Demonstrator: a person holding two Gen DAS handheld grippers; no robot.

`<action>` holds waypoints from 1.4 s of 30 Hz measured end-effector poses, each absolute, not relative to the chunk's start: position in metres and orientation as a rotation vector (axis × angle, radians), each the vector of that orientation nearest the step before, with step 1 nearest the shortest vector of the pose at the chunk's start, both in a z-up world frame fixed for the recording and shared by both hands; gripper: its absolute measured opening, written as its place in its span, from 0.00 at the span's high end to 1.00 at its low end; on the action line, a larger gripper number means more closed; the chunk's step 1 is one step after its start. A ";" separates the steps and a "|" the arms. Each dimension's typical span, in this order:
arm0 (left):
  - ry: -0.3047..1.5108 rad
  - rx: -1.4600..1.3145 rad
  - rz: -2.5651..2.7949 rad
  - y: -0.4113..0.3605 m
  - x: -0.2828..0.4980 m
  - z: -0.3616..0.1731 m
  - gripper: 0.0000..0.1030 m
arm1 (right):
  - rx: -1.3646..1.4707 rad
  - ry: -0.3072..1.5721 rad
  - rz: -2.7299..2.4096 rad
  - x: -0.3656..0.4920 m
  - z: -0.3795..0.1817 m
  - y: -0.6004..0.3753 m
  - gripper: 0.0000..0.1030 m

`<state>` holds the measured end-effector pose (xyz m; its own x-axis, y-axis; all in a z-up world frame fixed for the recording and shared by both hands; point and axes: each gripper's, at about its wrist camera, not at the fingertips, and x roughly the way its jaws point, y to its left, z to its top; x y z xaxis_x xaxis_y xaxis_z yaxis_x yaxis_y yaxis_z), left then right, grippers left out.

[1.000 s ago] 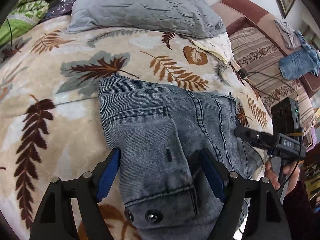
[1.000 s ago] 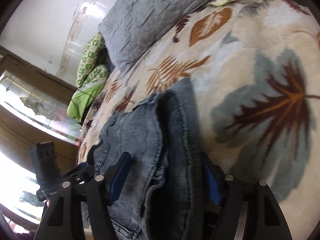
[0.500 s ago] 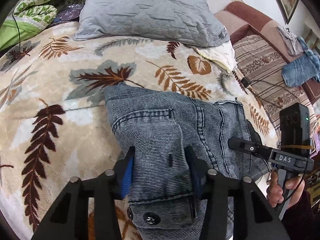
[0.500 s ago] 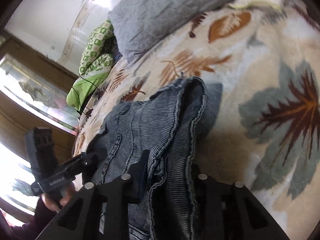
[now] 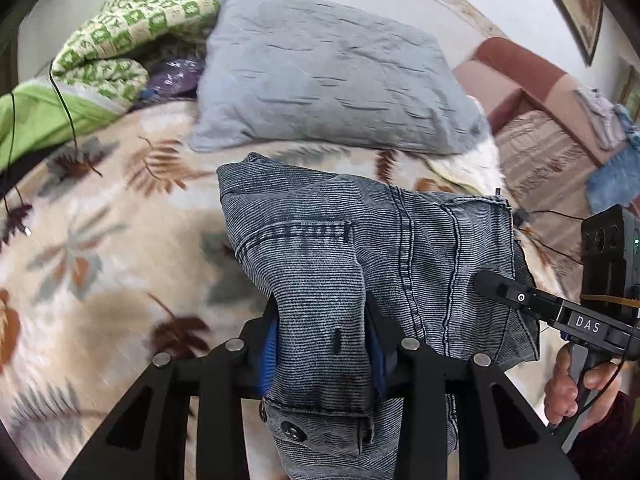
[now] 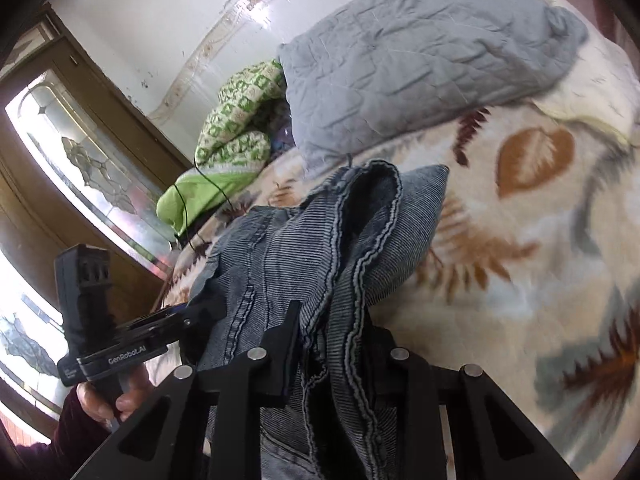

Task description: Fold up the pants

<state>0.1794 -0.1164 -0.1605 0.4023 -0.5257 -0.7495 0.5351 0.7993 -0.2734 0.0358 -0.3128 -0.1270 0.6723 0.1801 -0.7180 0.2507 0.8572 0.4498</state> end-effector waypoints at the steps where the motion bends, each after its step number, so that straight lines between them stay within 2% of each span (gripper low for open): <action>1: 0.946 0.025 -0.647 -0.119 0.189 -0.165 0.62 | 0.560 0.846 -0.045 0.046 -0.132 -0.315 0.75; 6: 0.981 0.084 -0.517 -0.129 0.221 -0.199 0.62 | 0.552 0.924 -0.099 0.088 -0.173 -0.325 0.74; 8: 0.999 0.119 -0.505 -0.136 0.225 -0.211 0.51 | 0.510 0.989 -0.165 0.099 -0.194 -0.327 0.70; 10: 1.001 0.165 -0.470 -0.141 0.221 -0.218 0.47 | 0.502 1.032 -0.210 0.101 -0.207 -0.330 0.52; 12: 0.973 0.184 -0.481 -0.142 0.210 -0.212 0.47 | 0.497 1.021 -0.232 0.096 -0.205 -0.331 0.46; 19: 0.824 0.187 -0.426 -0.124 0.160 -0.156 0.28 | 0.368 0.899 -0.277 0.054 -0.142 -0.314 0.45; 22: 0.748 0.191 -0.399 -0.113 0.130 -0.124 0.26 | 0.308 0.828 -0.276 0.027 -0.104 -0.292 0.40; 26: 0.685 0.182 -0.376 -0.099 0.095 -0.088 0.21 | 0.226 0.773 -0.284 -0.008 -0.060 -0.255 0.39; 31: 0.614 0.179 -0.346 -0.079 0.056 -0.052 0.20 | 0.168 0.712 -0.303 -0.044 -0.017 -0.217 0.36; 39: 0.507 0.163 -0.278 -0.046 0.007 -0.014 0.14 | 0.109 0.666 -0.353 -0.085 0.024 -0.175 0.34; 42: 0.473 0.170 -0.245 -0.036 -0.011 -0.006 0.08 | 0.092 0.654 -0.358 -0.093 0.033 -0.163 0.34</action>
<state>-0.0108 -0.0365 -0.0057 0.8620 -0.1931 -0.4687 0.2716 0.9566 0.1053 -0.0930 -0.1632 0.0332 0.7351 -0.2963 -0.6098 0.3539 0.9349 -0.0277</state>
